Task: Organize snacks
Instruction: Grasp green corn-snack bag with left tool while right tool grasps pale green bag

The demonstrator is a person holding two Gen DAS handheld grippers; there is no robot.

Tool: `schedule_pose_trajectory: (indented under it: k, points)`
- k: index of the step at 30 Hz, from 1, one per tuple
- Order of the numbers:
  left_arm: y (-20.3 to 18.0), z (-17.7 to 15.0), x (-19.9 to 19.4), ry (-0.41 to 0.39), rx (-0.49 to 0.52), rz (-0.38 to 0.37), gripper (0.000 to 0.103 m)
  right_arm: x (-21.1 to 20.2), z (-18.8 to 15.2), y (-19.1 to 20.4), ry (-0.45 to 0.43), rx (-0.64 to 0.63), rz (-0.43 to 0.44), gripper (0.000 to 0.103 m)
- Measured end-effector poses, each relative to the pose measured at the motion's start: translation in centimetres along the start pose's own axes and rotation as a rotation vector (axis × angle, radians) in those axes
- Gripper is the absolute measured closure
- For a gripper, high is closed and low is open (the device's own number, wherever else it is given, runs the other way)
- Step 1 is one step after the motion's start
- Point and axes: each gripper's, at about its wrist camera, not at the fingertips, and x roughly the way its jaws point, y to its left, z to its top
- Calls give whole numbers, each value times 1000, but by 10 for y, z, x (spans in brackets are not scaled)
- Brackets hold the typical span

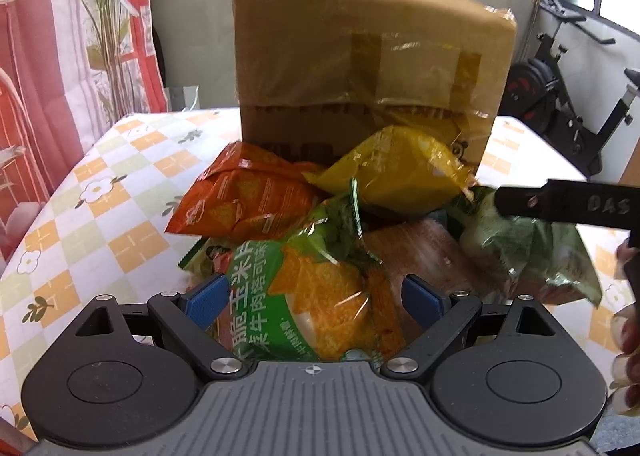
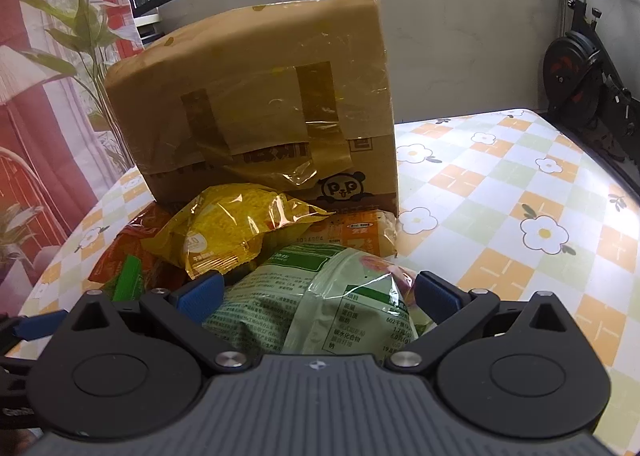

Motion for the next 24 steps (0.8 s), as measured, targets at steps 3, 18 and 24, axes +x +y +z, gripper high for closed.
schedule_pose_trajectory:
  k: [3,18,24]
  points:
    - [1,-2,5,23,-13,10,8,-1,-1,0,0,-1,2,0]
    - [16,-2,-10,-91,-55,5,46,12,-1,-4,74,27,-4,0]
    - [19,-4,-14,-116,-77,4,48,13,-9,-14,110,82,-8,0]
